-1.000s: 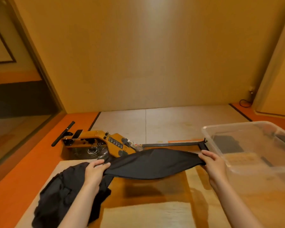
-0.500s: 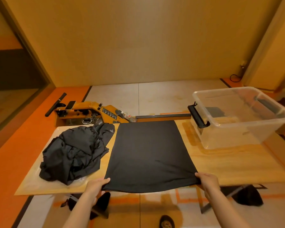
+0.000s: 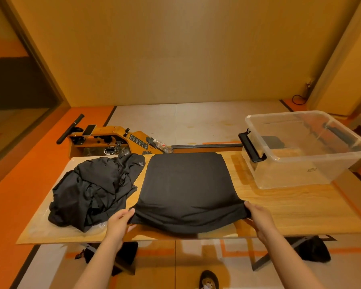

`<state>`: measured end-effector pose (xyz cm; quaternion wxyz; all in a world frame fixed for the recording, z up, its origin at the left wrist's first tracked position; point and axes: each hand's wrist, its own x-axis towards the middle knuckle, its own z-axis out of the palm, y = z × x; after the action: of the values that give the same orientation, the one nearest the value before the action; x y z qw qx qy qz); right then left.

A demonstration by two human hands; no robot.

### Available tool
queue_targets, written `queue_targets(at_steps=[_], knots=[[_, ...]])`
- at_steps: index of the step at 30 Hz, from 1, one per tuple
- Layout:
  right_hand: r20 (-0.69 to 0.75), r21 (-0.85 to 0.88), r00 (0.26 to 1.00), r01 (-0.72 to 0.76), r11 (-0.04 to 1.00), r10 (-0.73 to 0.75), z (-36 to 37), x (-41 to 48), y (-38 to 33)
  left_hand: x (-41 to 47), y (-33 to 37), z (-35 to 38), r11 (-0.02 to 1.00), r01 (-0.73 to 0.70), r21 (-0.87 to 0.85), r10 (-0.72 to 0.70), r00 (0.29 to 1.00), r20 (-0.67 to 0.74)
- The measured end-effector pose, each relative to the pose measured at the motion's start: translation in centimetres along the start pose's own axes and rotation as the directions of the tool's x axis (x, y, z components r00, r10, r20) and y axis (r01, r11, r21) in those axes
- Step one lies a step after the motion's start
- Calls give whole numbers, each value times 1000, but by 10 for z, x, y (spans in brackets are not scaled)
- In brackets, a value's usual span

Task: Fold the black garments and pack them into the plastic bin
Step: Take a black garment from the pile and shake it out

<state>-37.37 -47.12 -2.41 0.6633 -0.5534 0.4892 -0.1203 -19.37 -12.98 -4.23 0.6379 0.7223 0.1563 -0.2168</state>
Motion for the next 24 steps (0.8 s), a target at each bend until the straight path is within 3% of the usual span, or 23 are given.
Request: queue_targets(at_steps=[8,13,17,20,24], knots=[[89,127,959,256,958,-268,57,71,-147,55,143,60,967,-239,-87,237,971,-38],[107,292,866,442,848,-488,85,103,-284,76,283,102,869,-471,-154,466,882,-70],[39,409,766,573,710,-641,92,98,-364,76,370,119,764,-614,-198,601,789,-126],[-8,501,706,615,608,-708,87,91,-391,64,398,123,698,-674,-242,660,737,-146],[-52,564,692,616,551,-720,80,79,-386,50,391,111,670,-696,-260,686,714,-141]])
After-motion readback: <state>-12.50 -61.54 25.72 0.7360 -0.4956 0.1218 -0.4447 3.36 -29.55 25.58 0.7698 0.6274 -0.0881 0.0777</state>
